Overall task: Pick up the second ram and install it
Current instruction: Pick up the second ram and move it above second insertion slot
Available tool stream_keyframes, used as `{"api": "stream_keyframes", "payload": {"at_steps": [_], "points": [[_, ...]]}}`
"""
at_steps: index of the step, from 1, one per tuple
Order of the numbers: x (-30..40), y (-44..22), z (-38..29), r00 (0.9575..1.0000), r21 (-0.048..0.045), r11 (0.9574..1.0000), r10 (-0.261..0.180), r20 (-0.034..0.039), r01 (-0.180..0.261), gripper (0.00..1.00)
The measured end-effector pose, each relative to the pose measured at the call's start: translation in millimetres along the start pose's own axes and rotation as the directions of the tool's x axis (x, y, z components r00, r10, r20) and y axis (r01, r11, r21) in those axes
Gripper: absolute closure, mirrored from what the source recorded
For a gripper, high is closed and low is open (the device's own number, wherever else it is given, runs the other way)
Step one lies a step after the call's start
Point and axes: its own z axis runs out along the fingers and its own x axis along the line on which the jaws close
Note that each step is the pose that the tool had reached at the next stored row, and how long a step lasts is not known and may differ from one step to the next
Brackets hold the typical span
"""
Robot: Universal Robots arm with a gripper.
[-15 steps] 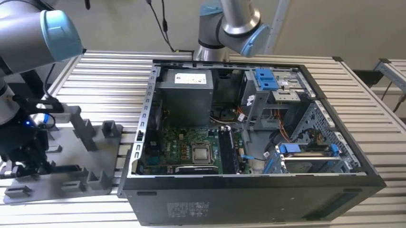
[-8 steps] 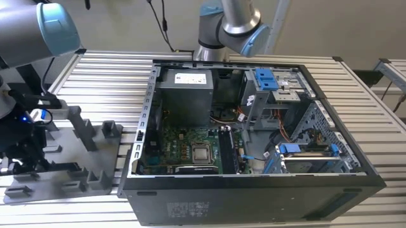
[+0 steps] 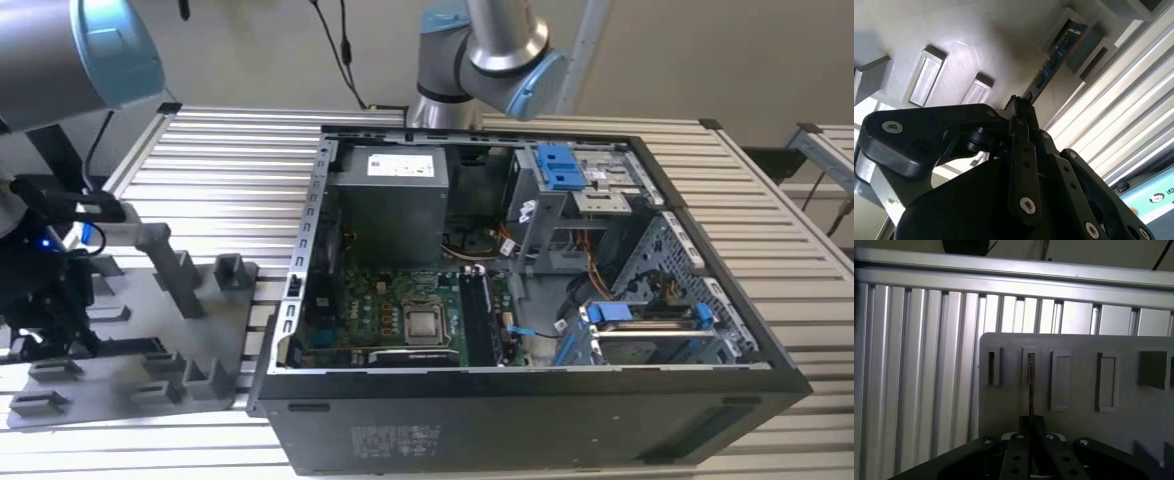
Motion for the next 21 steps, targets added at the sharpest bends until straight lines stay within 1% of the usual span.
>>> {"api": "stream_keyframes", "payload": {"at_steps": [3,9,21], "points": [[0.0,0.0,-1.6,1.0000,0.0000,1.0000,0.006,0.0002,-0.006,0.86],[0.2,0.0,-6.0,0.9994,-0.0009,0.9994,0.033,0.0011,-0.033,0.86],[0.7,0.3,-22.6,0.9994,-0.0009,0.9994,0.033,0.0011,-0.033,0.86]]}}
